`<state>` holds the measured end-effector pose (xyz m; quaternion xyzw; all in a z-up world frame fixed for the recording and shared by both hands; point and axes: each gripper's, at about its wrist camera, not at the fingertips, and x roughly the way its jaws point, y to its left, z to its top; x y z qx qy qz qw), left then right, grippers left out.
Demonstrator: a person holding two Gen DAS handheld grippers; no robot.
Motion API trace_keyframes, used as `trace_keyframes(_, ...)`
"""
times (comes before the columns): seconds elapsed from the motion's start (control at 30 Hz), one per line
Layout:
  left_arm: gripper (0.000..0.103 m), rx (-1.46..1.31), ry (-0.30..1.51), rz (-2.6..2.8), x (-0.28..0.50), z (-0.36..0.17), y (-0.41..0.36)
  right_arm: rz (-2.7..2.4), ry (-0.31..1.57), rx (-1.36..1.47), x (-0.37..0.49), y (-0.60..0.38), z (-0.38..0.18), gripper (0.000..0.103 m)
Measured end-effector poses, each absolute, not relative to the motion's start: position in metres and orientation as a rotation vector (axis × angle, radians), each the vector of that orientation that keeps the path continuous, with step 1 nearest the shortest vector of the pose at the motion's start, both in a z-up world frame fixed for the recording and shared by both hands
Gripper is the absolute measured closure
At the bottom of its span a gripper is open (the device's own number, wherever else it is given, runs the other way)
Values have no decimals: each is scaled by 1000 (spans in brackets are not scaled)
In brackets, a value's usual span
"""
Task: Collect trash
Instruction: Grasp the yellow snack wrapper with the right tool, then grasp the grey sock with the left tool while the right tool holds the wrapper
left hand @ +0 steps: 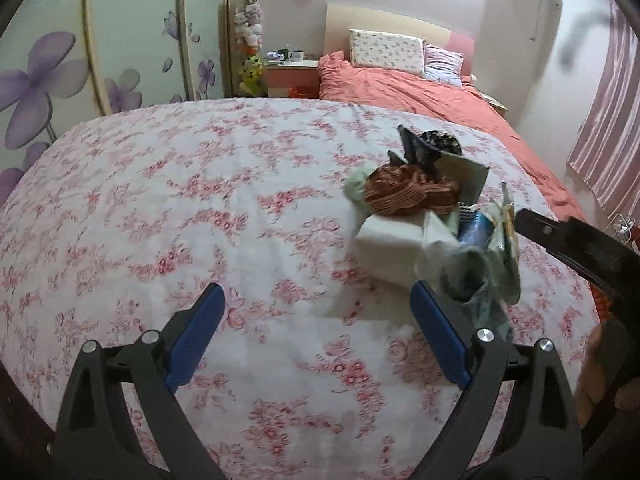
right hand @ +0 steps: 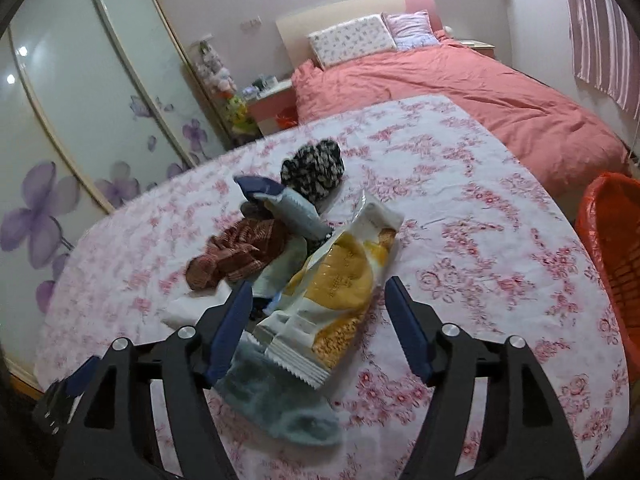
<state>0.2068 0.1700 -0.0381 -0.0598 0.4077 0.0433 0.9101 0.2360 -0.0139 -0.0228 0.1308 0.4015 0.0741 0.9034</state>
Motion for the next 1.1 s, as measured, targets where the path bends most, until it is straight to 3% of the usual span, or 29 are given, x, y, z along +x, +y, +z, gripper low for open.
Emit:
trace_keyframes(0.1, 11, -134, 853, 82, 205, -42, 173, 123, 879, 245, 243, -10, -36, 38)
trace_keyframes(0.17, 12, -139, 857, 70, 205, -47, 173, 124, 918, 251, 245, -14, -46, 56)
trace_keyframes(0.23, 12, -143, 861, 56, 205, -47, 171, 127, 936, 247, 244, -17, -51, 63)
trace_keyframes(0.27, 13, -146, 864, 47, 206, -48, 169, 127, 929, 237, 241, -19, -50, 83)
trace_keyframes(0.4, 15, -163, 879, -12, 206, -49, 154, 104, 888, 177, 231, -29, -38, 97)
trace_keyframes(1.03, 23, -174, 980, -134, 225, -83, 69, 1, 855, 232, 207, -97, -39, 100)
trace_keyframes(1.1, 34, -169, 969, -119, 229, -83, 67, -1, 860, 236, 206, -98, -41, 99)
